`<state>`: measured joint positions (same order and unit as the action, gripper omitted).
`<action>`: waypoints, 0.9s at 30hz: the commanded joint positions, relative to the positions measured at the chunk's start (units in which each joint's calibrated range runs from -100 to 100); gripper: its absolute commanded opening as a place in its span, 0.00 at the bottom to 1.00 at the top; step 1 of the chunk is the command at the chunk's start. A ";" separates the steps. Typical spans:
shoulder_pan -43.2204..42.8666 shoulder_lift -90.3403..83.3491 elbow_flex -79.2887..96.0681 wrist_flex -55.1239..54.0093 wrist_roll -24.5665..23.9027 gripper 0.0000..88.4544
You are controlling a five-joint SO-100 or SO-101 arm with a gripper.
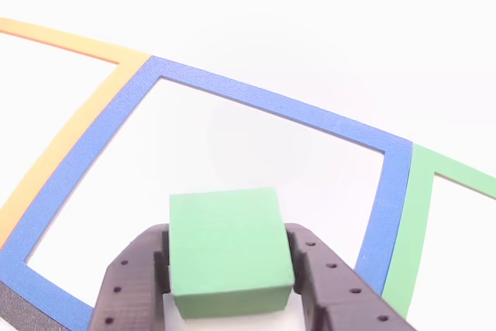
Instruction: Tower of hanoi
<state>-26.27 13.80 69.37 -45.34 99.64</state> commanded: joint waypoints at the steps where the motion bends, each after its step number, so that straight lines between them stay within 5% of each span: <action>1: 0.67 -0.04 -0.73 -1.13 0.36 0.18; 17: 0.29 -6.82 1.91 -1.78 0.36 0.32; 27: -1.53 -28.86 8.63 9.31 0.36 0.13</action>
<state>-28.50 -4.09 76.98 -42.52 99.64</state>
